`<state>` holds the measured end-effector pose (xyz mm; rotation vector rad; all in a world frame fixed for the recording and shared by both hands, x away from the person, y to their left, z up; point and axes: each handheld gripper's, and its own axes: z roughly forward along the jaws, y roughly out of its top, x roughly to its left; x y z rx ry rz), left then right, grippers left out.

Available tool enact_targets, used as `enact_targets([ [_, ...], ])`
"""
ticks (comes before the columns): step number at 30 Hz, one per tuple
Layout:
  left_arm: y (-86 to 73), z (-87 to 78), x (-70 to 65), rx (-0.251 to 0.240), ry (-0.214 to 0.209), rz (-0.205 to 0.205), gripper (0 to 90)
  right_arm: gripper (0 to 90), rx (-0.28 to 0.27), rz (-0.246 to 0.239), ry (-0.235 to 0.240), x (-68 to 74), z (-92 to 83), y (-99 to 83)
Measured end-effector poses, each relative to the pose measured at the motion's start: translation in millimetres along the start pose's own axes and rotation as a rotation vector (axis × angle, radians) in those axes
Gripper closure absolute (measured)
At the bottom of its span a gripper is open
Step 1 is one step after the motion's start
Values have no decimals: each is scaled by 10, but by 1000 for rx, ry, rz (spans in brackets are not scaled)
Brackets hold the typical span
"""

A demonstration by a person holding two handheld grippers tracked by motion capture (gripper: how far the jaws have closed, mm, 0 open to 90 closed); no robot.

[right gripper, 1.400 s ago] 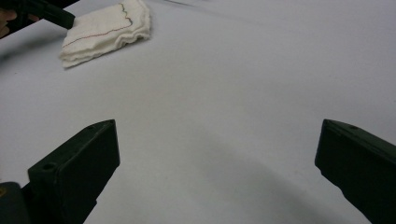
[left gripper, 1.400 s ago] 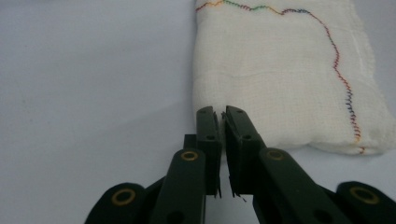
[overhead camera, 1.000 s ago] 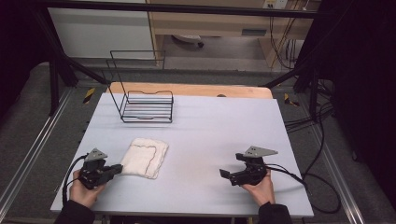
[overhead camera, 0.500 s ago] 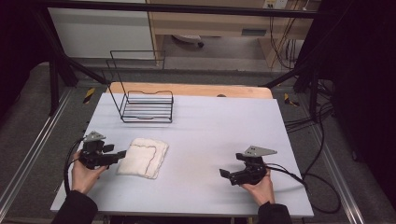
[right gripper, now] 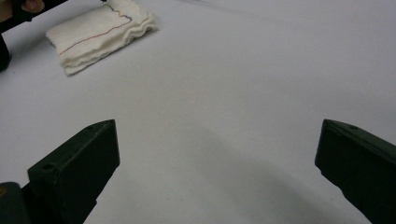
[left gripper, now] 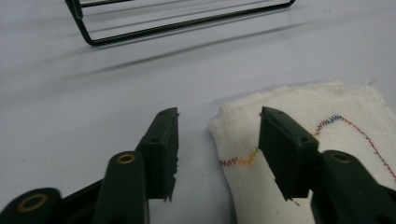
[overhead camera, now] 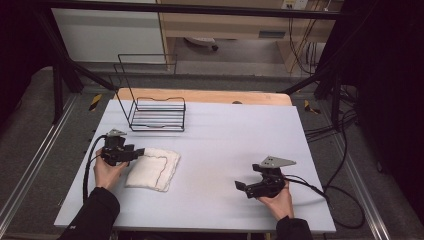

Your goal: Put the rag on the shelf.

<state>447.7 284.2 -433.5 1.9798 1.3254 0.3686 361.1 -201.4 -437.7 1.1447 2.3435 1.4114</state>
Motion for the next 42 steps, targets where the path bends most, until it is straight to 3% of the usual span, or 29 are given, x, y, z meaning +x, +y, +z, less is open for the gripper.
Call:
enact_targets([
  [11,-9,113,-18,32,-26,-2,724,5,0,6,-2,9,20,23],
  [19,-19,127,-51,30,-21,16,780,5,-8,-14,7,113,171,162],
  [30,-33,131,-68,22,-22,56,803,9,0,27,0,346,710,498],
  [38,-38,133,-53,17,-29,48,803,19,22,27,13,525,1176,718],
  [42,-39,133,-59,16,-25,54,802,23,22,33,18,578,1326,784],
])
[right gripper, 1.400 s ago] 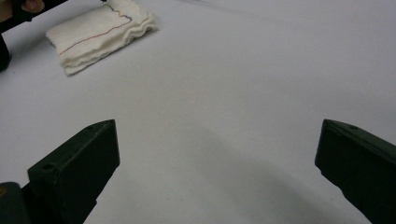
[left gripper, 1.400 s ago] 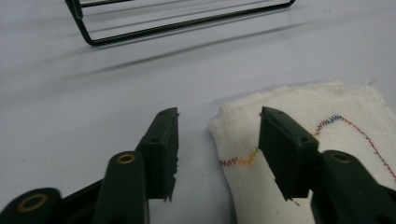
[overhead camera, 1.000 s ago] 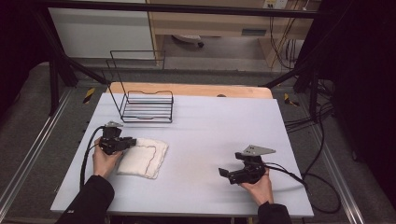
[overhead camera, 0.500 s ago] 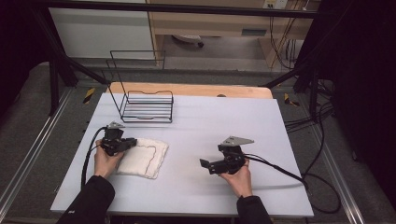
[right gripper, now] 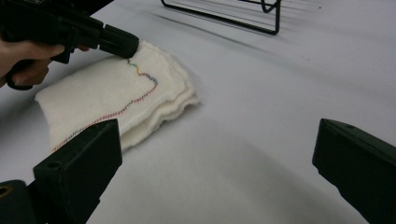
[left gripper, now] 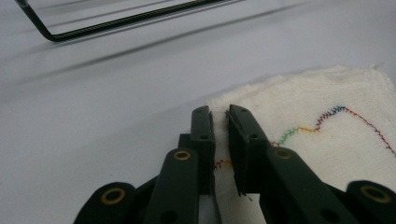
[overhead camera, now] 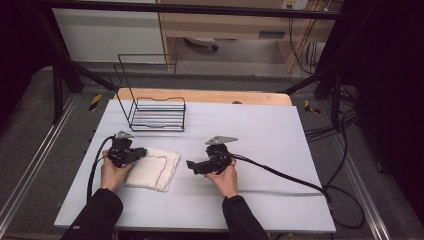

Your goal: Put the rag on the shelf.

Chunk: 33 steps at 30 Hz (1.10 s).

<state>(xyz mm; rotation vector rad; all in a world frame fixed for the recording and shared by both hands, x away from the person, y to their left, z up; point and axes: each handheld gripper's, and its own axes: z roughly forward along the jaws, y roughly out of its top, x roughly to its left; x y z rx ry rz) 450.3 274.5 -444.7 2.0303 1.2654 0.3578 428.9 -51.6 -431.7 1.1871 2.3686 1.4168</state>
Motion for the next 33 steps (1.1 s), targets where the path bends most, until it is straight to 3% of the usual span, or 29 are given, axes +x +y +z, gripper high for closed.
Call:
enact_targets([
  [15,-7,1,-10,-7,5,21,802,70,35,-3,-37,76,473,188],
  [23,-11,0,-19,-10,9,22,805,229,81,11,-13,141,643,198],
  [27,-9,1,-19,-11,8,26,805,295,115,1,-25,168,721,189],
  [33,-7,1,-24,-8,11,29,804,415,124,-12,-35,210,781,192],
])
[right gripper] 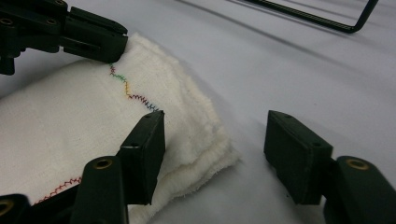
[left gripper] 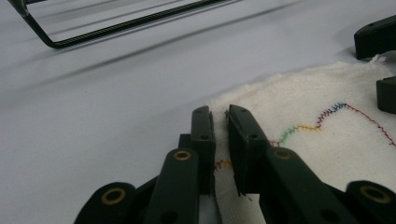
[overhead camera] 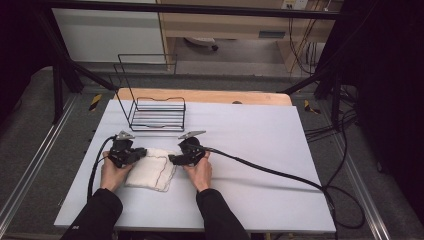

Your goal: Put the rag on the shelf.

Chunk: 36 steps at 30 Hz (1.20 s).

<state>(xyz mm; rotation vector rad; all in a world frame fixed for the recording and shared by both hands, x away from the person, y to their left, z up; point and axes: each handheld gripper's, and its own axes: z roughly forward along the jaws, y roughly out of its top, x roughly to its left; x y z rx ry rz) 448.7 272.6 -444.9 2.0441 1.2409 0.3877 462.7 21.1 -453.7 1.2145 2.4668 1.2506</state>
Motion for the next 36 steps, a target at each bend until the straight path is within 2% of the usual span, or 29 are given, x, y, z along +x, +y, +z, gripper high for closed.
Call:
enact_targets([
  [7,5,0,-4,3,5,2,803,581,30,-28,15,78,15,20],
  [14,5,-1,-1,3,2,0,803,677,55,56,39,71,22,37],
  [23,4,-10,12,2,-6,-13,816,787,54,68,65,63,29,35],
  [29,5,-34,31,-5,-17,-39,838,807,31,57,54,91,12,24],
  [36,4,-159,53,-79,-27,-53,846,809,-37,16,52,142,-62,42],
])
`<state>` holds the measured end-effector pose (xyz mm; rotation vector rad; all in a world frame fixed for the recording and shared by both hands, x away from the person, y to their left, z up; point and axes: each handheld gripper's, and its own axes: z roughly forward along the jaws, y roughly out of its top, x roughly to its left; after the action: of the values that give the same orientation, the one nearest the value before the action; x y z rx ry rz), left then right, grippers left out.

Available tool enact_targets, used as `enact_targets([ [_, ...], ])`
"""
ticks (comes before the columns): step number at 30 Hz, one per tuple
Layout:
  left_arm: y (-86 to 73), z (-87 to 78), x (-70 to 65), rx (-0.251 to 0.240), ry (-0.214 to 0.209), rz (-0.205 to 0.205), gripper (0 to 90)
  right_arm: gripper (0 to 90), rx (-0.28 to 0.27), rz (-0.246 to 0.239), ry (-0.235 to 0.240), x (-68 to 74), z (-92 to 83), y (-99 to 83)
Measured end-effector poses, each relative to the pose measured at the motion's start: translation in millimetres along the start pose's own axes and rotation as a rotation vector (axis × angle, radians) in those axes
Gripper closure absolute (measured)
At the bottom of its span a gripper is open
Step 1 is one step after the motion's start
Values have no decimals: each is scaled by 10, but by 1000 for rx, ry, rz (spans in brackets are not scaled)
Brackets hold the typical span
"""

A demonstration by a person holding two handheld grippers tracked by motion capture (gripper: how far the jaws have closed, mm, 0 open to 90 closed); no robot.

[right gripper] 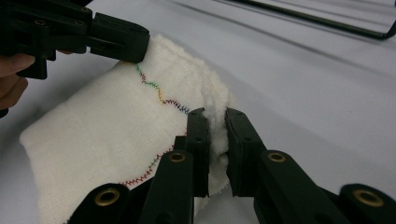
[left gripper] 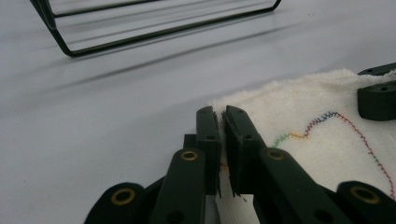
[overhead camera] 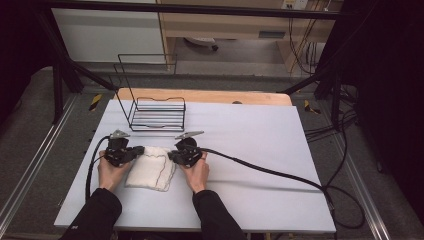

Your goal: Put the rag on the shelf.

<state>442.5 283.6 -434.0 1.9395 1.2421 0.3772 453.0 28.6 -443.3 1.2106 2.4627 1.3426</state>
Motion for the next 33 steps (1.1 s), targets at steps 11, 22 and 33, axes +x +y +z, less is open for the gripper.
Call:
enact_targets([
  [11,-11,-245,-31,-120,-6,25,848,810,-112,-62,17,146,-189,29],
  [22,14,-468,-106,-209,-14,49,849,810,-197,-110,17,236,-344,60],
  [33,56,-684,-196,-319,-9,77,851,810,-304,-149,27,328,-540,124],
])
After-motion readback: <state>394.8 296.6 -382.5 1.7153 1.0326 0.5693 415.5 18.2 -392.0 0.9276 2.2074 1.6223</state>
